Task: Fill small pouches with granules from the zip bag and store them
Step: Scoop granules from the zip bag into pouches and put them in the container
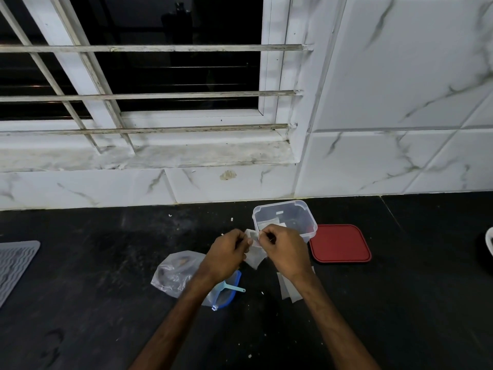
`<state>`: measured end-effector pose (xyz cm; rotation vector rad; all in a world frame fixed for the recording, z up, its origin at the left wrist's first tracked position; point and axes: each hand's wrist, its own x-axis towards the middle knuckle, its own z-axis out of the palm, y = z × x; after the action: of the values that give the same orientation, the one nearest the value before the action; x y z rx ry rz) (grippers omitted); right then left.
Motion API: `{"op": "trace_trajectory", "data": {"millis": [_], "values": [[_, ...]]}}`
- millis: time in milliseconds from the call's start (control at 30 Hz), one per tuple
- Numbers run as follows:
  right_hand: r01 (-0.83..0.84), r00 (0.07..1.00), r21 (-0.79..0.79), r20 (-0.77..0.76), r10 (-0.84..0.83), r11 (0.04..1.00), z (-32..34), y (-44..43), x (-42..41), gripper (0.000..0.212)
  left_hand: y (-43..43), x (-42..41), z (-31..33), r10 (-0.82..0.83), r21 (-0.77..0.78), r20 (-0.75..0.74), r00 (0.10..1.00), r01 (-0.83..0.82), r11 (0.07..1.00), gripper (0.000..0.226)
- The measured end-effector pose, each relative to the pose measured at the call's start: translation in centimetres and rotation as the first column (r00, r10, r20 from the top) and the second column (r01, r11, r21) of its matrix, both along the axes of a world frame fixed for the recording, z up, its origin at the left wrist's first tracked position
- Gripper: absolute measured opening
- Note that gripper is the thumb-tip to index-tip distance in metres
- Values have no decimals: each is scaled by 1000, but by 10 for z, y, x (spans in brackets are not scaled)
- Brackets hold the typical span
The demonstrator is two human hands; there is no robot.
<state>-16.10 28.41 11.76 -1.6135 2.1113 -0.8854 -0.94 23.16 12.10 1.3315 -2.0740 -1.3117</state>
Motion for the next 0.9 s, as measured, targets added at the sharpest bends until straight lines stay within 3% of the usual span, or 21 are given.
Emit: {"op": "trace_trajectory", "data": {"millis": [100, 233, 333, 467, 533, 567, 633, 733, 800, 900], "values": [[50, 997, -5, -55, -51, 999, -2, -2, -5, 14, 3, 5, 0, -4, -46, 66, 998, 7, 999, 14], [-58, 990, 58, -123, 65, 997, 2, 0, 9, 16, 5, 7, -1, 3, -139, 79, 997, 8, 990, 16], [-73, 991, 51, -106, 78, 996, 5, 1, 15, 13, 1, 15, 0, -20, -174, 67, 998, 32, 984, 17], [-30, 1000, 71, -7, 30, 997, 7, -3, 9, 8, -5, 35, 1, -31, -336, 220, 975, 106, 936, 15], [-48, 999, 95, 15, 46, 994, 8, -6, 15, 7, -4, 39, 0, 2, -411, 186, 982, 76, 908, 10], [-52, 998, 87, 25, 50, 995, 9, -7, 19, 9, -3, 41, -1, 0, -419, 116, 993, 49, 907, 15], [-41, 998, 58, 54, 37, 997, 10, -9, 25, 15, -2, 44, -3, -51, -322, 11, 999, 52, 945, 58], [-47, 987, 75, 156, 35, 996, 15, -11, 29, 17, 0, 50, -11, -134, -236, 78, 988, 148, 960, 112], [-68, 971, 108, 236, 40, 992, 18, -11, 30, 27, 0, 51, -18, -130, -301, 86, 988, 150, 942, 118], [-83, 945, 132, 326, 36, 988, 20, -12, 31, 35, -2, 48, -22, -98, -381, 49, 994, 109, 918, 108]]}}
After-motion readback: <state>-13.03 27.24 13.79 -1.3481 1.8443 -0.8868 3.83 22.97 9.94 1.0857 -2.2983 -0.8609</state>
